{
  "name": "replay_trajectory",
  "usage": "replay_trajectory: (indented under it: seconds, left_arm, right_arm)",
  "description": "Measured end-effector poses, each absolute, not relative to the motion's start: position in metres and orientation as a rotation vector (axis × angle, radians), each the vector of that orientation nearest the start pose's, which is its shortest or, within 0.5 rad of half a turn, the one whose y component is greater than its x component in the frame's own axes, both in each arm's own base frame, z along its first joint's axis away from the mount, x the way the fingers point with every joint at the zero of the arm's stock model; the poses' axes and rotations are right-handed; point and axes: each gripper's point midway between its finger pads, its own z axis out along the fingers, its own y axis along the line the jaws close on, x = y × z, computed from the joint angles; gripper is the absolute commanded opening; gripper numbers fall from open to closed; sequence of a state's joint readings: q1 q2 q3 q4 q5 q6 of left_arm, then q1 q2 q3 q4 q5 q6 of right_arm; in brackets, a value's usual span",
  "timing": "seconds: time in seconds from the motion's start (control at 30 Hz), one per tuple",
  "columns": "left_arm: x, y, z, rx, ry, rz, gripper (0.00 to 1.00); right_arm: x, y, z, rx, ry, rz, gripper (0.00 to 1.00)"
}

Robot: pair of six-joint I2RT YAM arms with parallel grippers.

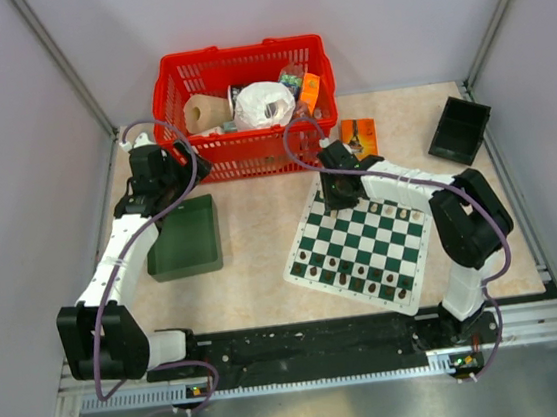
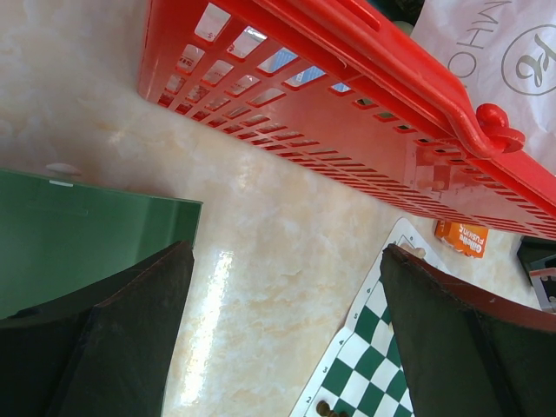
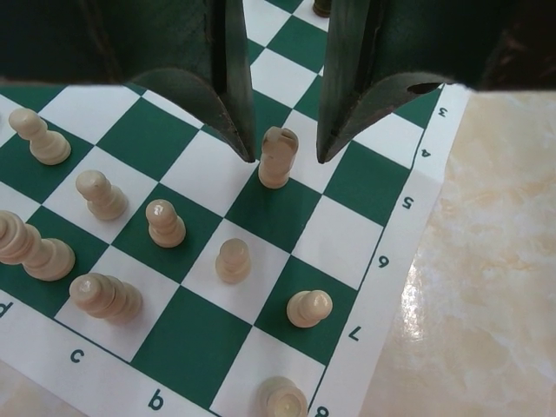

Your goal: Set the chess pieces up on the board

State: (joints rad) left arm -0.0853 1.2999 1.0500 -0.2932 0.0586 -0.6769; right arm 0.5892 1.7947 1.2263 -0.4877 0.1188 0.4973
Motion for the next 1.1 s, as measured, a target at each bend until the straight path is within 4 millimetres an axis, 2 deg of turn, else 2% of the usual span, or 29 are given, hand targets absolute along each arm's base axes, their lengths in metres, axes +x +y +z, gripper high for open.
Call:
replay_trajectory:
  seconds: [0.23,0.33,0.47,1.1]
  left_arm:
    - [0.3923,-0.0700,0.2096,-0.594,2.072,-0.511,0.94]
    - [0.3923,-0.0700,0.2096,-0.594,2.072,-0.511,0.94]
    - [0.3923,-0.0700,0.2097,-0.594,2.072,-0.512,0.94]
    - [0.3924,-0.0701,0.2096,-0.594,2.073,-0.513,0.94]
  right_arm:
    - [0.3402,0.2269,0.0534,-0.082,2.631,0.224,0.28]
    - [0.3401,0.2271,0.0534,-0.082,2.631,0.225,0.28]
    - [0.3399,0.2270,0.0534,-0.084,2.631,0.224,0.34]
    - [0.3379,0.2238,0.0521,-0.094,2.639,0.199,0.30]
